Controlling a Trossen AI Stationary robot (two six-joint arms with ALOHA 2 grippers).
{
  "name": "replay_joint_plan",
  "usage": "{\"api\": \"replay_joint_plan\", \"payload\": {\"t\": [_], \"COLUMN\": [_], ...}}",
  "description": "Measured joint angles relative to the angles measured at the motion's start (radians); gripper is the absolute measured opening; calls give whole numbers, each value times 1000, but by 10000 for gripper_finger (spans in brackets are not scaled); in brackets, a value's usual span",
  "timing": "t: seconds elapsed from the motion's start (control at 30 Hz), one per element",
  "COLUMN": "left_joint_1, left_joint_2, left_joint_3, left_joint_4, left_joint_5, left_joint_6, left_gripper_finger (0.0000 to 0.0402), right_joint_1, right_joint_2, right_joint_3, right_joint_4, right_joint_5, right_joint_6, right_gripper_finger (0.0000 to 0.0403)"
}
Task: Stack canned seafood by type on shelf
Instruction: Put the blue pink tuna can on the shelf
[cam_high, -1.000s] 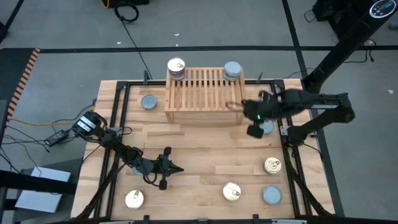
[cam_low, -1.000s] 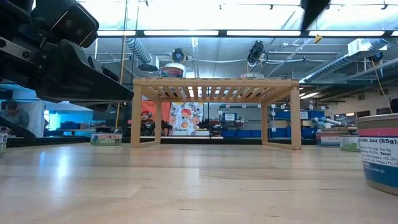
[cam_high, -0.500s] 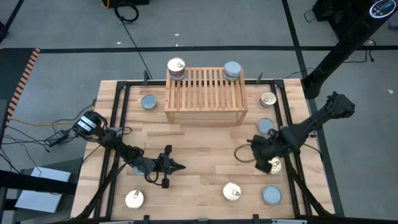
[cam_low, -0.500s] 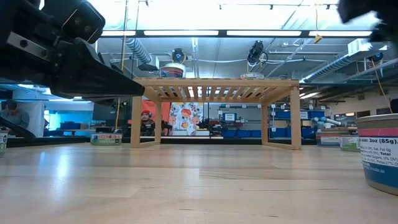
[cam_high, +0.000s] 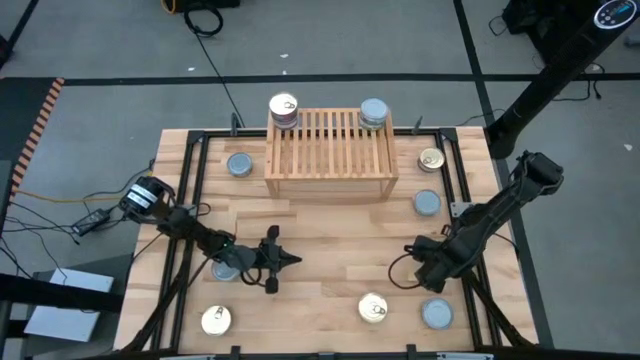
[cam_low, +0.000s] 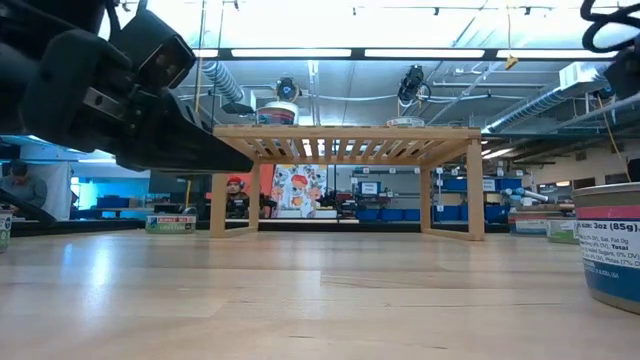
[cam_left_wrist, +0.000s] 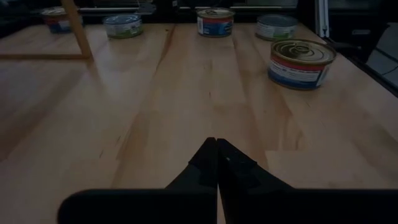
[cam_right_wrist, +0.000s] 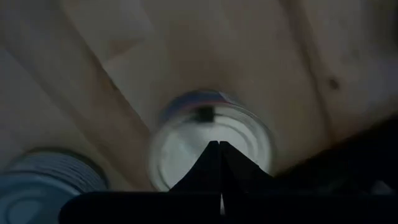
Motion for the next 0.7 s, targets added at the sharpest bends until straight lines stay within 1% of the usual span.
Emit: {"api": "replay_joint_plan", "payload": {"t": [0.2, 0.4, 0.5, 0.7], "left_joint_1": [20, 22, 25, 40], "left_joint_2": [-2, -2, -2, -2], "left_joint_3": [0, 0, 2, 3], "left_joint_4": [1, 1, 1, 3], "left_joint_5": [29, 30, 31, 37], "left_joint_6": [7, 7, 9, 10], "left_gripper_finger": [3, 3, 3, 3], "right_joint_1": [-15, -49, -74, -144], "right_joint_2": [2, -2, -2, 1], "right_joint_3": [-58, -81, -81, -83], "right_joint_4": [142, 180, 211, 329], "right_joint_5": [-1, -5, 25, 93], "right_joint_6": [-25, -79, -120, -237], "right_gripper_finger": [5, 5, 5, 5]}}
